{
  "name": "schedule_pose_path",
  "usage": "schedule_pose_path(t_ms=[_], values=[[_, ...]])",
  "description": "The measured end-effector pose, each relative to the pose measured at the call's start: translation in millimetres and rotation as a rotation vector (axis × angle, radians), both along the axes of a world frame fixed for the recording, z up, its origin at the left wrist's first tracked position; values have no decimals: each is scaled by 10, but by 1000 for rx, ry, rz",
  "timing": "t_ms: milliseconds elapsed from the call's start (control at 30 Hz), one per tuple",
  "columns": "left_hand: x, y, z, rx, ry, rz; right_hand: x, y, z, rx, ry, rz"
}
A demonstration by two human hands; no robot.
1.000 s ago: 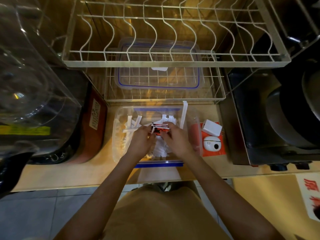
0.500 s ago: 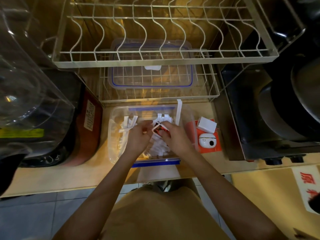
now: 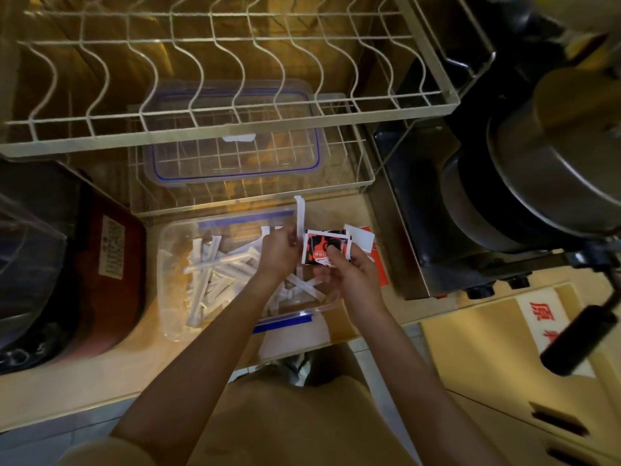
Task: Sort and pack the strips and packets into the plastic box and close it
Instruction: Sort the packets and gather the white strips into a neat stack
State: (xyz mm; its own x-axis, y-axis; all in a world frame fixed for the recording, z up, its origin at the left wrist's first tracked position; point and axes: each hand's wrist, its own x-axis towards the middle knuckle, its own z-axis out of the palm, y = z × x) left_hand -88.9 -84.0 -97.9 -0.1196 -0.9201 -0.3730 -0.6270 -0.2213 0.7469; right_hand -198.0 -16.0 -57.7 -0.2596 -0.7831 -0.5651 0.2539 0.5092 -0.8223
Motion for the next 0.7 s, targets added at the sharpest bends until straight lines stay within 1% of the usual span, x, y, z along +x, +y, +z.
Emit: schedule_pose_path(t_ms=[67,200,300,333,367,433,467,600,633,700], values=[[-9,1,11,-39,-24,-12,7,4,7,-11,-13,5],[71,31,188,-137,99,65,15,-1,29,-20,-52,1],[239,32,324,-186,102,79,21,-24,40,2,-79,4],[311,35,365,-210,67,45,20,-30,51,5,-86,10],[387,41,394,-252,-7,-11,13,-35,49,5,-100,16],[544,77,390,-328,-200,-139,-3,-37,50,1,-140,26],[622,98,350,-331,-283,-185,-10,-38,50,5,-152,29],[873,216,47,-227,-601,-370,-33,-45,-1,37,-167,23],[907,247,-14,-218,-641,-416,-38,-49,-15,43,-174,18],[916,309,-62,-198,-659,-449,-46,-53,-9,44,-197,14]])
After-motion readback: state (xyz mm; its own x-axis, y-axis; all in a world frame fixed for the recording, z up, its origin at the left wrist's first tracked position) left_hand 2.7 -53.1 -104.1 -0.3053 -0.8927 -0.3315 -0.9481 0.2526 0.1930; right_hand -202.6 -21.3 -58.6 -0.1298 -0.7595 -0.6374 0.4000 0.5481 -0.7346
